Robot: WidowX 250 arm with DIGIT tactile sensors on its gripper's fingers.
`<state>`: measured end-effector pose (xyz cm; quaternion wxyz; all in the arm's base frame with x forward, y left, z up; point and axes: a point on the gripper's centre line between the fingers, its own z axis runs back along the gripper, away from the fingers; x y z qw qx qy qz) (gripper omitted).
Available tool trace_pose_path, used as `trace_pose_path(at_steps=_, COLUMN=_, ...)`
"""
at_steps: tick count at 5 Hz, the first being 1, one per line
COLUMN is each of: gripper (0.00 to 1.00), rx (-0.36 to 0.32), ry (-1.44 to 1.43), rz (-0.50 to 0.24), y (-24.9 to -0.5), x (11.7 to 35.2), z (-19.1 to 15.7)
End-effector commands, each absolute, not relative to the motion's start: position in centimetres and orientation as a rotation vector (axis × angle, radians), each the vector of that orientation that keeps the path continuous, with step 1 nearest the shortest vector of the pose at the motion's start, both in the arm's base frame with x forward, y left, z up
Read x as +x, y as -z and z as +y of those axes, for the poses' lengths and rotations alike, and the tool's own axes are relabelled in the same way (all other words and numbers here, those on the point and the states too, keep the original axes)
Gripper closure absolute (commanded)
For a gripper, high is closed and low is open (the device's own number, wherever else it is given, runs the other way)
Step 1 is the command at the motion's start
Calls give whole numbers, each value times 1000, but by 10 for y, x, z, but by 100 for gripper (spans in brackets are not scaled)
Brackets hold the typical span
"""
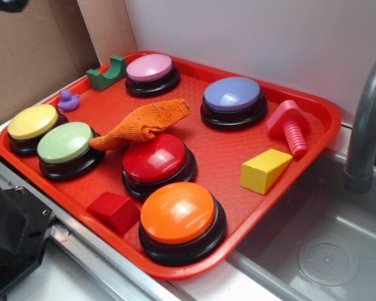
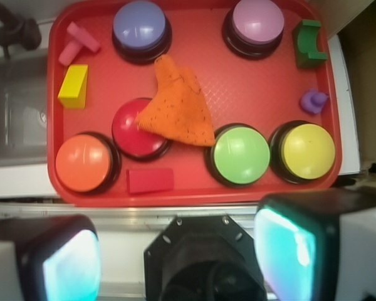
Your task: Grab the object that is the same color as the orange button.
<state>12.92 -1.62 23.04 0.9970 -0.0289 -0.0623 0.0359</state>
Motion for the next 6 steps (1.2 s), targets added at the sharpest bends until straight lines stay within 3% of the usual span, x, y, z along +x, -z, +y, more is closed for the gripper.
trace_pose_path(at_steps=1, gripper=0, rx=-41, ry=-252, rz=-144, y=-190, x=185, z=-5)
trace_pose_path(at_steps=2, gripper=0, rx=-51, ry=-278, rz=-158, y=-166, x=207, z=-6)
trace_pose_path(at_steps=3, gripper=0, rx=0, ry=-327, rz=-121, y=-123, x=231, z=-15)
trace_pose_path(at_steps=4, gripper=0, rx=30, ry=-341, rz=-57, y=-96, x=236, z=-21)
trace_pose_path(at_steps=6, gripper=0, rx=84, ry=-376, rz=-6, y=-57, x=238, z=-5)
